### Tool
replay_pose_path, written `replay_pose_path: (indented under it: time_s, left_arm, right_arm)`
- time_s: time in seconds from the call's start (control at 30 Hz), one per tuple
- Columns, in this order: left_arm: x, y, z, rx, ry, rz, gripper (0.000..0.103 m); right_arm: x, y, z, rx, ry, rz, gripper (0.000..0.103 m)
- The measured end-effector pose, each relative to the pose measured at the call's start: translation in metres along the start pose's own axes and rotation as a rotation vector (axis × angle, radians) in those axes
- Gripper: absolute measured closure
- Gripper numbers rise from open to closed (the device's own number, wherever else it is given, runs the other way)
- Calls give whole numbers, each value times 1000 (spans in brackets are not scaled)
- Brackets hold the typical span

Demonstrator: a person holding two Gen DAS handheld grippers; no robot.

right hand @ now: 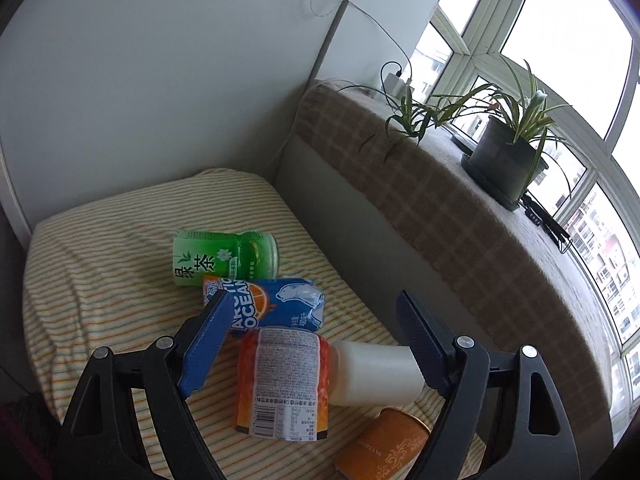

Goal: Flip cup upright
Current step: 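Move the right gripper toward the lying green tea bottle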

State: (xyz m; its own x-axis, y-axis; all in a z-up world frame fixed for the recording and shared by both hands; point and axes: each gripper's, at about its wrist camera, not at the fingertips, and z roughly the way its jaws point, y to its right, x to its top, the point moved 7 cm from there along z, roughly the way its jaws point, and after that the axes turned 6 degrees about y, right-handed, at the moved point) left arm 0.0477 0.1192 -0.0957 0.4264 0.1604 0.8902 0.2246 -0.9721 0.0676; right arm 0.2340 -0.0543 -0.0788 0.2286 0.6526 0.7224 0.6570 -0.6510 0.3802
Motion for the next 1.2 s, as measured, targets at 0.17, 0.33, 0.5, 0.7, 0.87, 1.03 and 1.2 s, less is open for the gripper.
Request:
replay_pose_path:
  time_s: [0.17, 0.33, 0.5, 0.7, 0.87, 1.03, 1.2]
  left_arm:
    - [-7, -6, 9, 9, -29, -15, 0]
    - [-10, -14, 21, 28, -50, -31, 0]
    - [-12, -25, 25, 43, -56, -60, 0]
    - [-19, -44, 35, 75, -81, -93, 0]
    - [-21, -57, 37, 94, -91, -132, 0]
    - [-22, -64, 39, 104, -94, -143, 0]
    - [-24, -72, 41, 122, -100, -152, 0]
  right_arm:
    - [7, -10, 37, 37, -82, -165, 35]
    - [13, -23, 63, 83, -130, -305, 37]
    - [20, -38, 90, 146, -186, -405, 37]
    - [17, -57, 113, 222, -257, -526, 37]
    - [11, -78, 129, 272, -308, -630, 37]
    - [6, -90, 148, 283, -344, -721, 37]
    - [7, -106, 164, 292, -337, -792, 32]
